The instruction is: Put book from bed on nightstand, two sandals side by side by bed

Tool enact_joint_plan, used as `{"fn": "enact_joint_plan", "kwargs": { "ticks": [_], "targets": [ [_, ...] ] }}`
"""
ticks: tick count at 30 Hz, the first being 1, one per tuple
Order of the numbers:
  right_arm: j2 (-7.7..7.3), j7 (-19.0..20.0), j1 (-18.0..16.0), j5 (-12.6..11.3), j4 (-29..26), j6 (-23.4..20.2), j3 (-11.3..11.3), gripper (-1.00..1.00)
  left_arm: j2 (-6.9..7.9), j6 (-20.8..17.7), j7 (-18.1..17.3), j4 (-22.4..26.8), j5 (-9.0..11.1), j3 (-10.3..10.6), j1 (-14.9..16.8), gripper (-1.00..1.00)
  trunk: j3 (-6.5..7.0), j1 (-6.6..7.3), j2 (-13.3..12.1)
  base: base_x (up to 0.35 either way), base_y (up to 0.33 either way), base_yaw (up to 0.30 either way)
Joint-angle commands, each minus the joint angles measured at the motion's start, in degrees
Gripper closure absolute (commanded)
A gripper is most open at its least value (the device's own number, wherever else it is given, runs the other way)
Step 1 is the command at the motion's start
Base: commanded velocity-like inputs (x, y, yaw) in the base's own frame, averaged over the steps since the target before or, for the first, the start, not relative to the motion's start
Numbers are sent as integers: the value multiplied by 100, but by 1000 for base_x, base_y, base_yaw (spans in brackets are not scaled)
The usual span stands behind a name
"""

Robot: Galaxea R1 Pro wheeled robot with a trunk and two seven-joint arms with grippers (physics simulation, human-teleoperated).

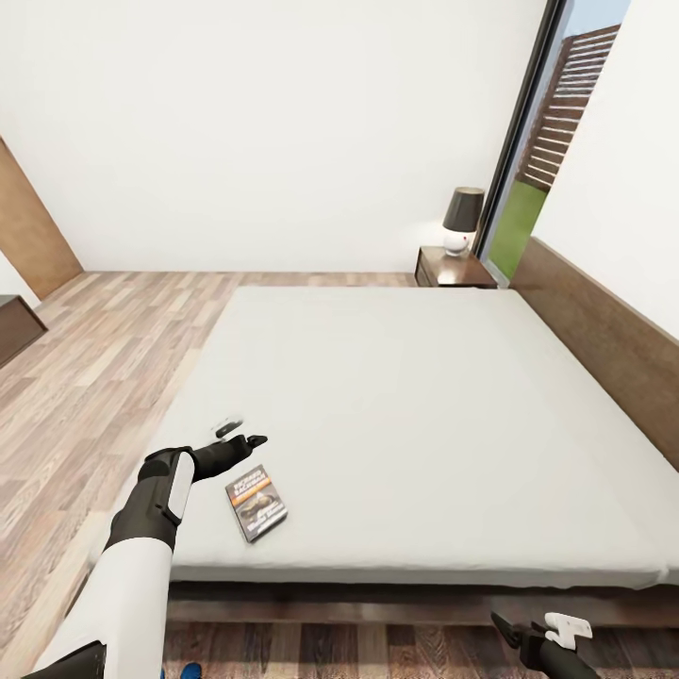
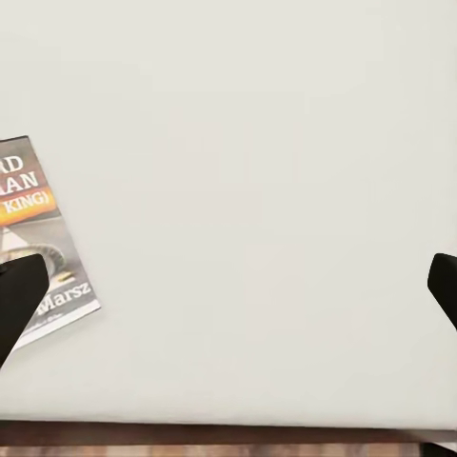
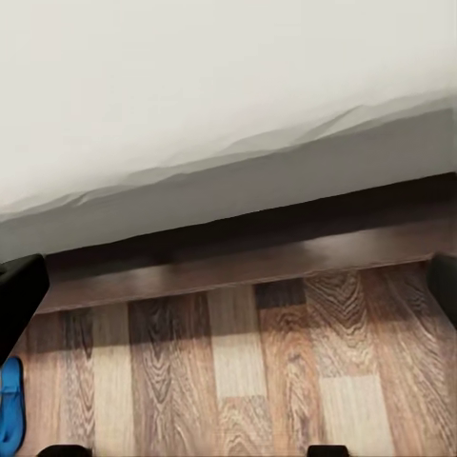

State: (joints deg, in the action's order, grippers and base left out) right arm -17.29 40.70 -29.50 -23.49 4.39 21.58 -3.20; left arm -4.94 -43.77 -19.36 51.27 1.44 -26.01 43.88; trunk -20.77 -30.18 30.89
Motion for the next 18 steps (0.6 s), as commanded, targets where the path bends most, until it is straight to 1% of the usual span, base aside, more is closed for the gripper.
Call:
{"fn": "enact_joint_plan", "kwargs": {
  "ticks": [1, 18],
  "targets": [
    [-3, 34, -11, 2, 27, 29, -32, -100, -7, -43, -15, 5, 14, -28, 7, -100, -18, -2, 9, 0, 0, 0],
    [-3, 34, -11, 2, 27, 30, -32, -100, -7, -43, -15, 5, 14, -27, 7, -100, -171, -2, 9, 0, 0, 0]
  ]
}}
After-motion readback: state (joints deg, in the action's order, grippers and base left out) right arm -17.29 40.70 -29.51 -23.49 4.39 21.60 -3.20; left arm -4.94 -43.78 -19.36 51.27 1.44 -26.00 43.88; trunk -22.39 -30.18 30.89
